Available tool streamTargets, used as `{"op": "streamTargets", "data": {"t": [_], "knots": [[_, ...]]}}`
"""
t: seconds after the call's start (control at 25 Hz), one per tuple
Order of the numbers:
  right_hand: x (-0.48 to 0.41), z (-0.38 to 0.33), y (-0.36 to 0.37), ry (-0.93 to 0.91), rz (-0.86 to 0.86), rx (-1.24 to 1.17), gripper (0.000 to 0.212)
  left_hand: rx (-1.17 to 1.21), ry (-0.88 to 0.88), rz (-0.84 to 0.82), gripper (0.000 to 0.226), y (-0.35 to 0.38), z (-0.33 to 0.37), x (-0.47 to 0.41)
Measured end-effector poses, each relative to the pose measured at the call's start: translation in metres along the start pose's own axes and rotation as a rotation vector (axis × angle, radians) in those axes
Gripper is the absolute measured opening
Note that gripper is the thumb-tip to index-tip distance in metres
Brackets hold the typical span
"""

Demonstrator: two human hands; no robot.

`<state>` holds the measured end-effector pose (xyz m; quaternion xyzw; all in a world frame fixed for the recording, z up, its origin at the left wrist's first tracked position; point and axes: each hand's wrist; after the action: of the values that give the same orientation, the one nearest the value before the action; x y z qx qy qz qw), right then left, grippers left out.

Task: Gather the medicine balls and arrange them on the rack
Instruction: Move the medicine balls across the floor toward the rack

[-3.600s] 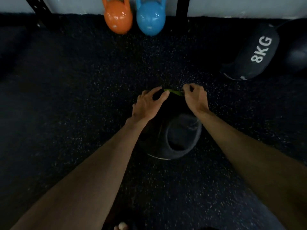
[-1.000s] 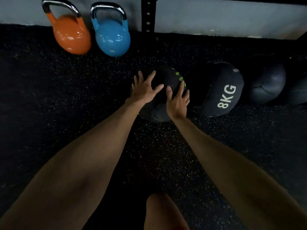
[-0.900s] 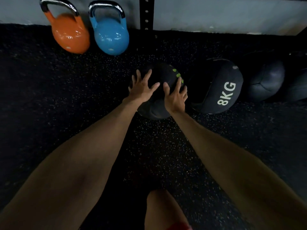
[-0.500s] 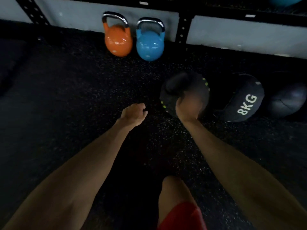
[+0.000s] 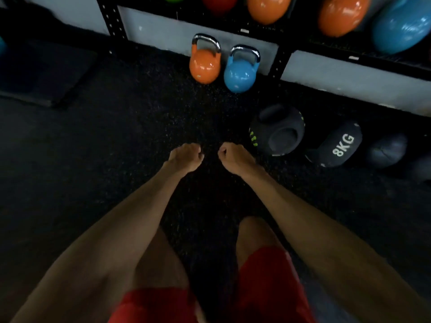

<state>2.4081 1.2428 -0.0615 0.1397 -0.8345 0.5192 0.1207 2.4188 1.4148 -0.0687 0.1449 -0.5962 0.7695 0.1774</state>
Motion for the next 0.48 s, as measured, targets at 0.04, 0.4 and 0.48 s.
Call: {"op": "streamTargets", "data": {"t": [0.04, 0.4, 0.48], "knots": [[0.012, -0.007, -0.009, 0.003, -0.003, -0.004, 0.033, 0.003, -0.008, -0.016, 0.038, -0.007, 0.001, 0.016], [0.203, -0.077, -0.145, 0.099, -0.242, -0.017, 0.035, 0.056, -0.035, -0.245, 0.032, -0.109, 0.038, 0.236], [0.249, -0.099, -0.165, 0.107, -0.327, -0.009, 0.037, 0.081, -0.051, -0.311, 0.034, -0.131, 0.026, 0.29]]}}
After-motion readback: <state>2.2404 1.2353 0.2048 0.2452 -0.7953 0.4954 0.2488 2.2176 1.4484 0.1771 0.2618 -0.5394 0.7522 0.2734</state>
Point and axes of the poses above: each hand's wrist, its own x-axis away from the middle knuckle, its own y-axis out of the palm, z = x × y, and after that the axes turned 4 degrees about -z, right-handed
